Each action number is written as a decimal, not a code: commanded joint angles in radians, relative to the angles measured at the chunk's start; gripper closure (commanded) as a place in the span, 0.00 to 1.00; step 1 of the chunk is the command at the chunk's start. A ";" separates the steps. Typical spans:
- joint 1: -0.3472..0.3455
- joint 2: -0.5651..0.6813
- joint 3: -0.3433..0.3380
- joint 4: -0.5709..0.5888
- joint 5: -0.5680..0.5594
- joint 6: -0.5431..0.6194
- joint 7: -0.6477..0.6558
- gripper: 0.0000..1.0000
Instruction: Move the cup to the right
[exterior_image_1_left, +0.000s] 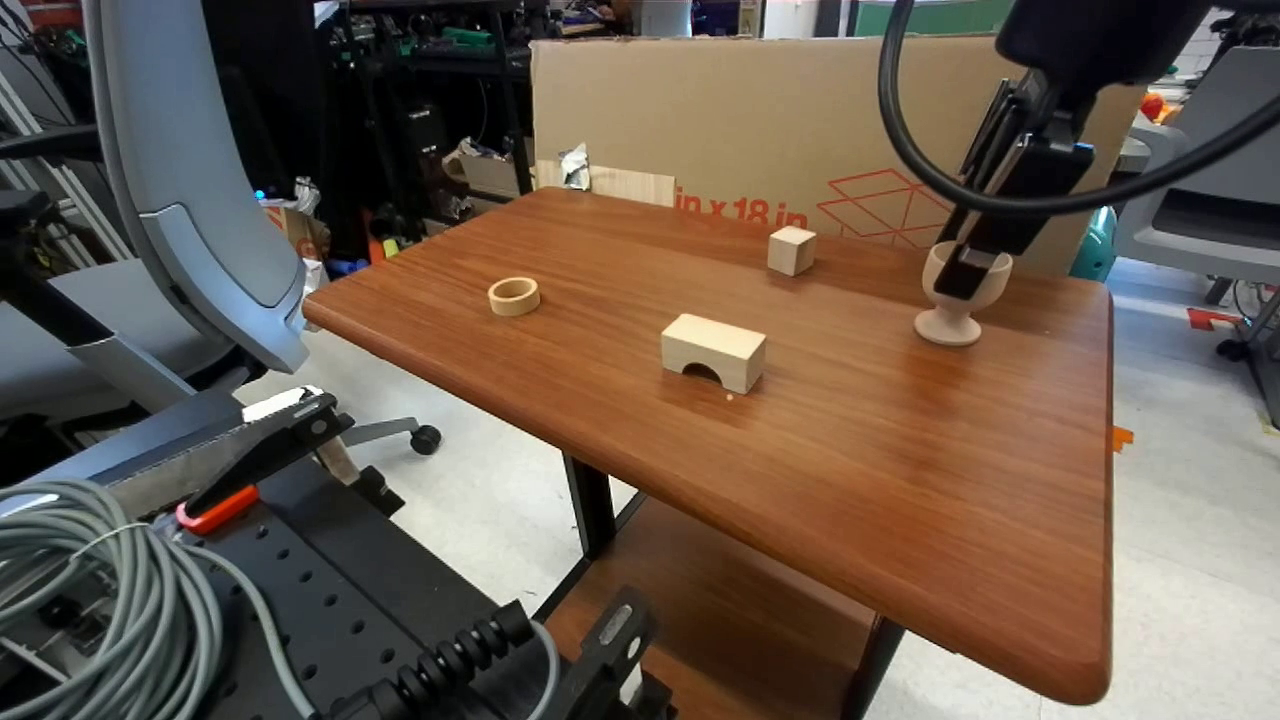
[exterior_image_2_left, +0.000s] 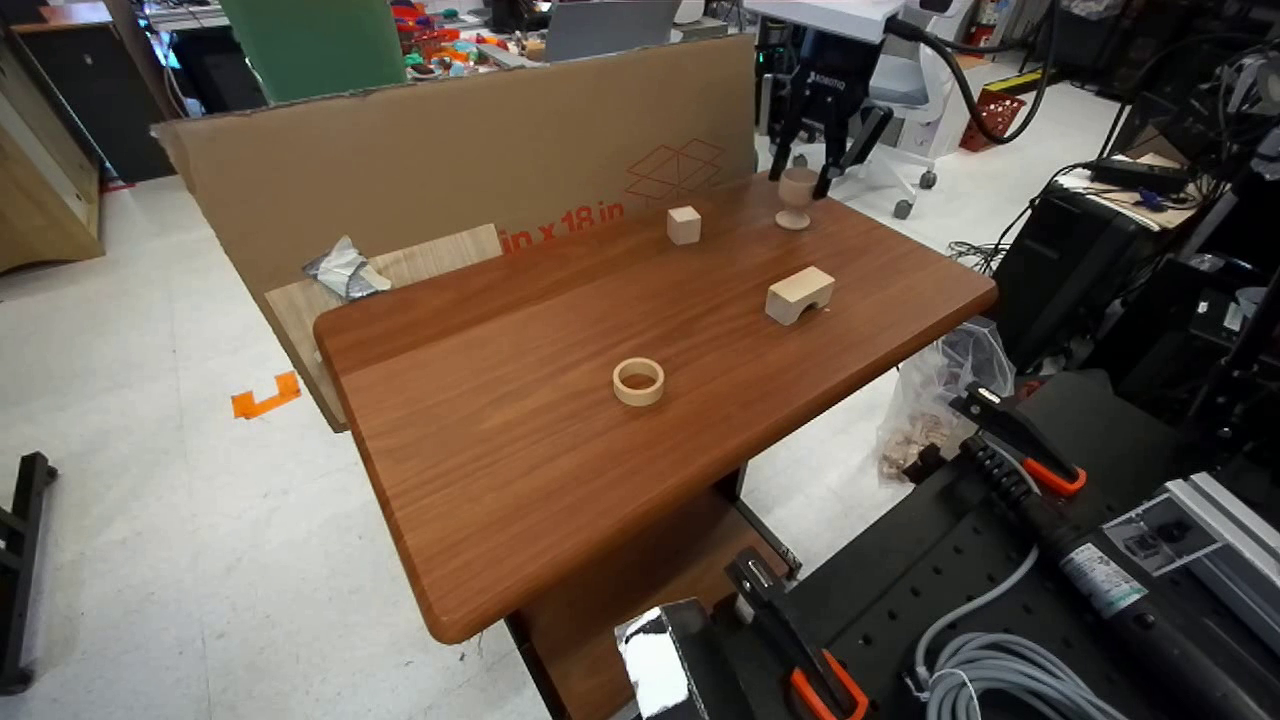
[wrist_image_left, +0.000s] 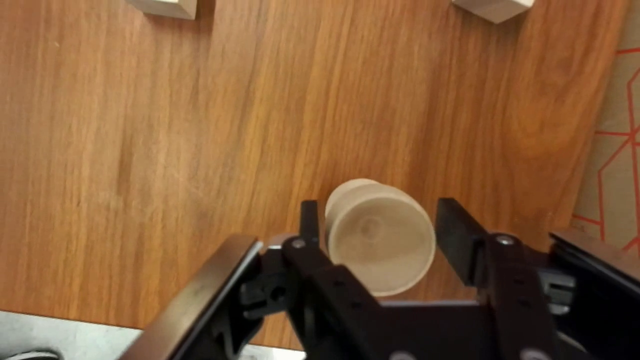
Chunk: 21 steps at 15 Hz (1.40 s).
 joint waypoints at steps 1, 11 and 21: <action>-0.016 -0.016 0.030 0.010 0.032 -0.010 -0.028 0.06; 0.119 -0.417 0.108 -0.398 -0.056 0.010 -0.305 0.00; 0.271 -0.643 0.218 -0.667 -0.233 0.168 -0.451 0.00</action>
